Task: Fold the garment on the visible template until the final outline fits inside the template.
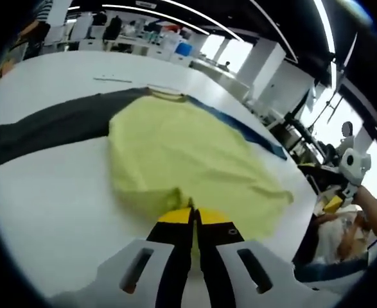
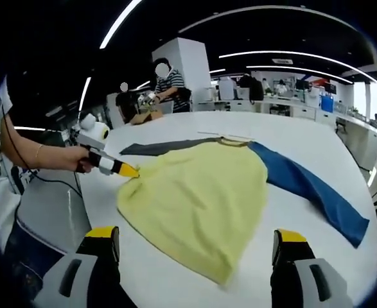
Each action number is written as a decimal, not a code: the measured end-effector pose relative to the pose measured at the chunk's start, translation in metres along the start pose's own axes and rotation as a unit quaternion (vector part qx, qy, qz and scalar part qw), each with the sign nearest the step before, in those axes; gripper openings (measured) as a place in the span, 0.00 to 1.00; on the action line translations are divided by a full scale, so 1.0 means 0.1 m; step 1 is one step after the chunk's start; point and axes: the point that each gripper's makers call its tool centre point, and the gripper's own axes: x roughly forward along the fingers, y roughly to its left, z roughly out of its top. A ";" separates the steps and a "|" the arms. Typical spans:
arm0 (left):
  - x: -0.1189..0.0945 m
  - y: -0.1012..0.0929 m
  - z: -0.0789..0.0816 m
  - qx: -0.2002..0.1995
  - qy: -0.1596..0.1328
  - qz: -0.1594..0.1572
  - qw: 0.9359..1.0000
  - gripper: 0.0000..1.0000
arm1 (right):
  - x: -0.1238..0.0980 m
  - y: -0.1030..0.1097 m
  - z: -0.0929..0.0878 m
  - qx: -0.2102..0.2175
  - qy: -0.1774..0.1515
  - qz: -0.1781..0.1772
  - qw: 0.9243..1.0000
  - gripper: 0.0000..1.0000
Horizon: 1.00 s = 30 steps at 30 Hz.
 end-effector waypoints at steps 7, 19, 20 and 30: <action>0.13 -0.03 -0.03 0.045 0.003 0.000 0.999 0.00 | -0.01 0.00 0.01 -0.005 -0.003 0.002 1.000 0.99; 0.02 -0.16 0.12 0.192 -0.041 -0.016 0.980 0.14 | -0.02 0.01 0.04 -0.007 -0.006 0.007 1.000 0.99; 0.00 -0.15 0.12 0.197 -0.040 -0.016 0.980 0.15 | -0.02 0.01 0.04 -0.008 -0.006 0.006 1.000 0.99; -0.18 0.03 0.03 0.235 -0.017 0.002 0.972 0.16 | -0.01 0.01 0.04 -0.007 -0.004 0.007 1.000 0.99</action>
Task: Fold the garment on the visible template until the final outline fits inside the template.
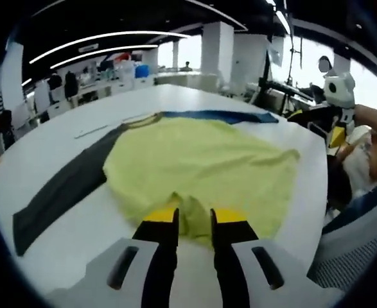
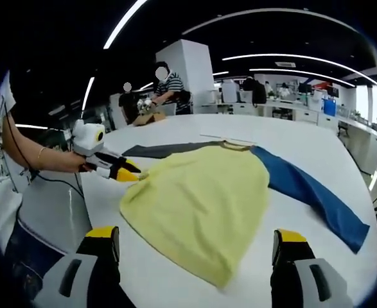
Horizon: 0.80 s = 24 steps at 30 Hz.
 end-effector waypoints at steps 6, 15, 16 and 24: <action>0.02 0.01 -0.09 -0.007 0.016 -0.001 1.000 0.14 | 0.01 0.00 -0.05 0.005 0.005 -0.002 1.000 0.99; 0.10 -0.03 -0.23 -0.024 0.042 -0.007 0.999 0.12 | 0.06 -0.09 -0.26 0.022 0.034 -0.028 0.999 0.89; 0.10 -0.03 -0.24 -0.027 0.044 -0.007 0.999 0.12 | 0.07 -0.11 -0.30 0.025 0.039 -0.034 0.998 0.87; 0.15 -0.03 -0.28 -0.033 0.052 -0.005 0.998 0.11 | 0.08 -0.24 -0.48 0.054 0.062 -0.064 0.995 0.72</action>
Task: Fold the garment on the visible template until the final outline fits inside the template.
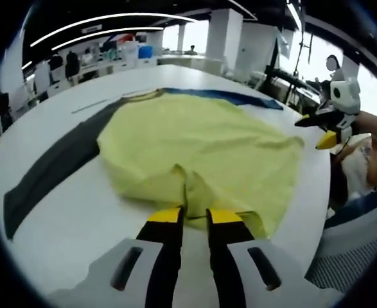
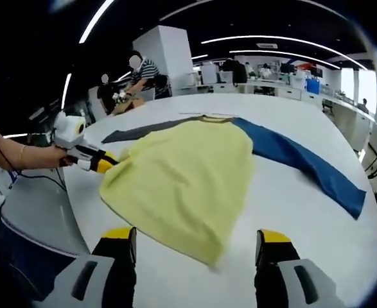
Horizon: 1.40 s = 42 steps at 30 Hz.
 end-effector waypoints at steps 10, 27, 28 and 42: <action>0.06 0.02 -0.02 -0.009 0.009 0.000 1.000 0.05 | 0.05 -0.06 -0.13 0.022 0.028 -0.019 0.999 0.51; -0.07 0.07 -0.04 -0.042 0.008 0.010 0.999 0.00 | 0.04 -0.15 -0.25 0.063 0.051 -0.041 0.996 0.07; -0.08 0.07 -0.04 -0.042 0.007 0.011 0.999 0.00 | 0.04 -0.15 -0.25 0.064 0.051 -0.041 0.996 0.05; -0.55 0.22 -0.20 -0.086 0.028 0.027 0.996 0.00 | -0.04 -0.09 -0.11 0.057 0.049 -0.032 0.997 0.00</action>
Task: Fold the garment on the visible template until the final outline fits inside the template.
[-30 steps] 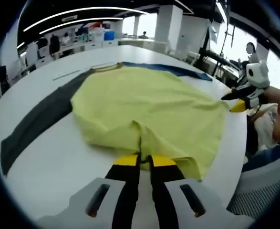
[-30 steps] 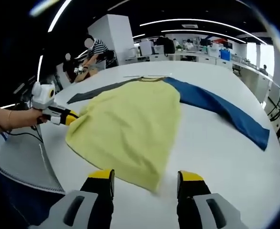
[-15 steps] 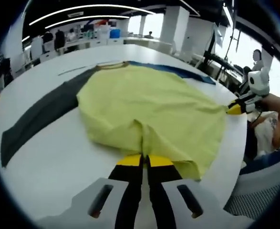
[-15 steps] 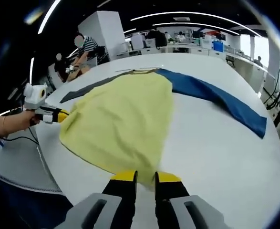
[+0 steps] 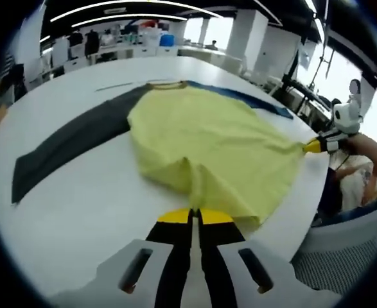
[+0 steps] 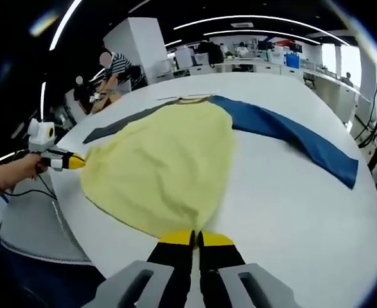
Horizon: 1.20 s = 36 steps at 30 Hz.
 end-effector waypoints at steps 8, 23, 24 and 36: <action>-0.21 0.06 -0.11 -0.033 0.005 0.012 0.999 0.00 | -0.05 0.06 0.07 -0.019 0.007 0.012 1.000 0.00; -0.33 0.10 -0.48 -0.096 0.055 0.022 0.994 0.00 | -0.08 0.10 -0.07 -0.019 0.031 0.019 0.999 0.00; -0.33 0.09 -0.50 -0.104 0.057 0.021 0.993 0.00 | -0.08 0.10 -0.07 -0.019 0.031 0.019 0.999 0.00; -0.36 0.04 -0.70 -0.128 0.081 0.025 0.988 0.00 | -0.10 0.10 -0.26 -0.014 0.049 0.016 0.999 0.00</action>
